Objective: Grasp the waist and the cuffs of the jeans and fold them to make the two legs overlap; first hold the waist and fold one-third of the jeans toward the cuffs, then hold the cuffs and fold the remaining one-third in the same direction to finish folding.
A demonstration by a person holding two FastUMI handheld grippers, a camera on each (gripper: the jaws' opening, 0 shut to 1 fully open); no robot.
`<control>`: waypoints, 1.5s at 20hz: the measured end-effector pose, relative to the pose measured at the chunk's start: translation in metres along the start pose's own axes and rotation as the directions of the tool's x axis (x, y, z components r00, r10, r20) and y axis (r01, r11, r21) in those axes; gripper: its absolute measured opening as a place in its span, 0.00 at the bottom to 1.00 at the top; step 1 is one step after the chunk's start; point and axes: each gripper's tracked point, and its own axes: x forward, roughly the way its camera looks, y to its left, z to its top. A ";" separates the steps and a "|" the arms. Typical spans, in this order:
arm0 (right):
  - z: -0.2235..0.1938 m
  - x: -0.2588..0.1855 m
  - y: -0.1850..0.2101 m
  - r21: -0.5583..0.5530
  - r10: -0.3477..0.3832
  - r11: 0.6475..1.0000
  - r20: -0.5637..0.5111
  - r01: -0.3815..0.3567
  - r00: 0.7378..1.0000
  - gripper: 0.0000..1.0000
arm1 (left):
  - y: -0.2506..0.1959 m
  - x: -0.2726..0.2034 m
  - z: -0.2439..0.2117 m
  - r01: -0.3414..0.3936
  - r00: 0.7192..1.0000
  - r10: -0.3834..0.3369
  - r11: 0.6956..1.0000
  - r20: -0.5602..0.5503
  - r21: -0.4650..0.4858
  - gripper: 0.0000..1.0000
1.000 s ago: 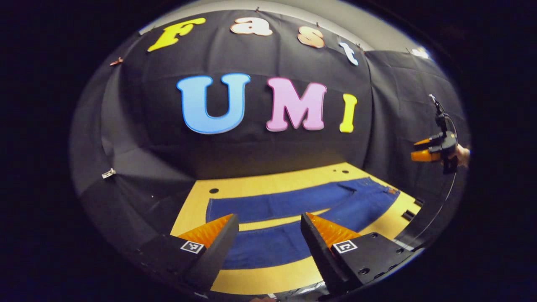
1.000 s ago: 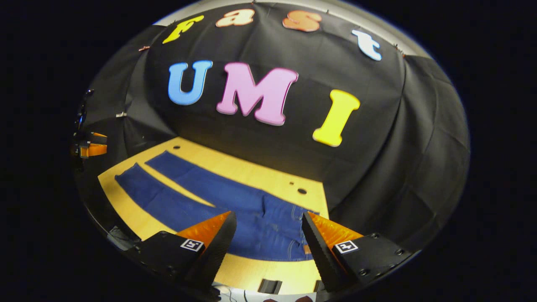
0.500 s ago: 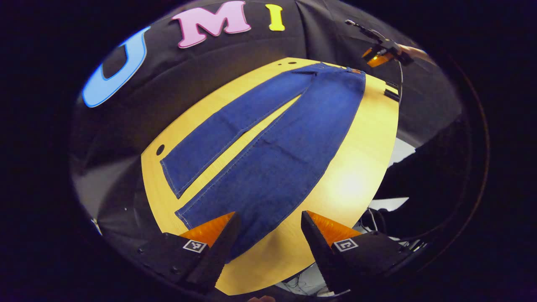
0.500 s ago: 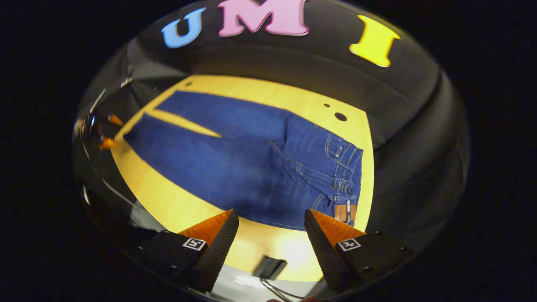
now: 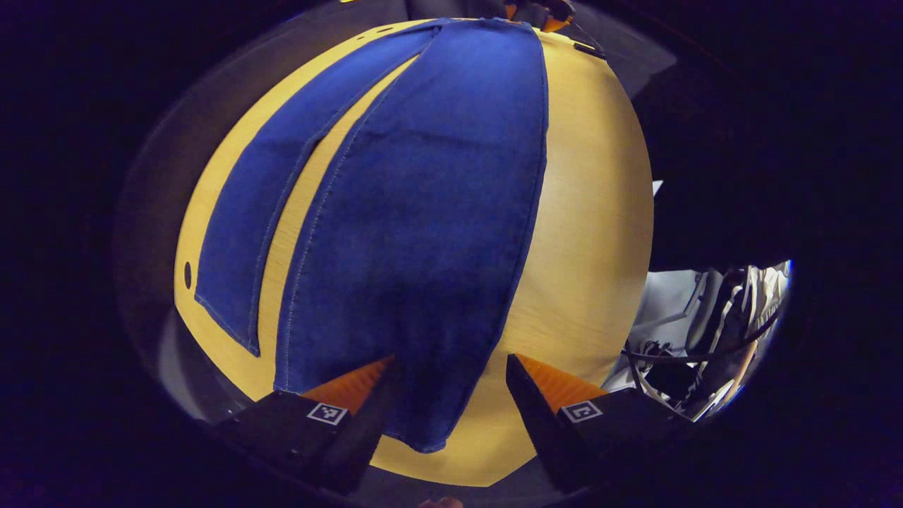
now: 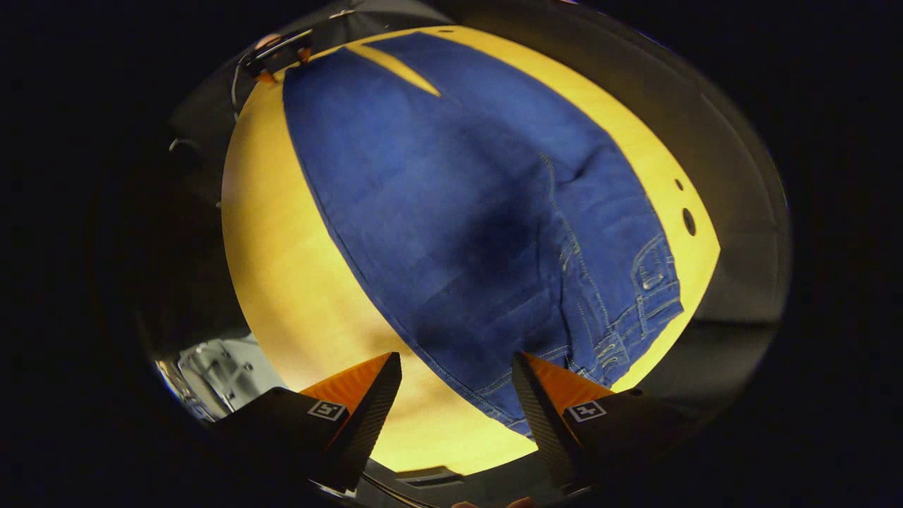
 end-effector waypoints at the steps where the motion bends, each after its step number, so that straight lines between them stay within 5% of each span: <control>1: -0.005 0.008 -0.003 -0.018 0.011 1.000 -0.018 -0.012 1.000 0.97 | -0.001 0.003 0.000 0.009 1.000 -0.009 1.000 -0.004 -0.004 0.94; 7: -0.012 0.028 -0.005 -0.053 0.025 0.998 -0.128 -0.032 0.991 1.00 | 0.001 0.010 0.006 0.050 0.999 -0.049 0.998 0.017 -0.036 0.93; 9: -0.013 0.030 -0.005 -0.031 0.040 0.998 -0.148 -0.045 0.988 0.86 | 0.002 0.011 0.007 0.051 0.998 -0.050 0.998 0.035 -0.045 0.93; 10: -0.014 0.032 -0.007 -0.010 0.042 0.999 -0.158 -0.044 0.987 0.96 | 0.003 0.012 0.006 0.053 0.998 -0.051 0.998 0.041 -0.042 0.93; 11: -0.011 0.030 -0.008 0.027 0.037 0.999 -0.164 -0.033 0.986 0.86 | 0.004 0.012 0.008 0.048 0.998 -0.045 0.998 0.049 -0.043 0.94; 13: 0.002 0.032 -0.028 0.111 -0.017 0.993 -0.149 0.034 0.989 0.62 | 0.013 0.012 0.010 0.043 0.997 -0.038 0.998 0.073 -0.055 0.78; 16: 0.009 0.028 -0.042 0.259 -0.061 0.961 -0.138 0.096 0.988 0.13 | 0.033 0.011 0.021 0.023 0.993 -0.002 0.983 0.117 -0.183 0.25; 17: 0.004 0.029 -0.041 0.300 -0.064 0.948 -0.136 0.103 0.989 0.13 | 0.037 0.013 0.024 0.016 0.993 0.007 0.981 0.116 -0.196 0.08; 18: 0.004 0.028 -0.042 0.334 -0.067 0.936 -0.127 0.106 0.990 0.13 | 0.040 0.012 0.020 -0.001 0.993 0.025 0.980 0.117 -0.199 0.06; 22: 0.015 0.008 -0.048 0.447 -0.097 0.888 -0.052 0.110 0.994 0.13 | 0.046 -0.002 0.024 0.010 0.990 0.023 0.972 0.140 -0.233 0.06; 26: 0.037 -0.037 -0.069 0.596 -0.140 0.800 0.071 0.071 0.988 0.13 | 0.072 -0.051 0.042 0.012 0.967 0.065 0.955 0.248 -0.295 0.06; 30: 0.067 -0.082 -0.105 0.729 -0.235 0.683 0.176 0.034 0.956 0.12 | 0.117 -0.101 0.061 0.022 0.919 0.172 0.876 0.355 -0.482 0.06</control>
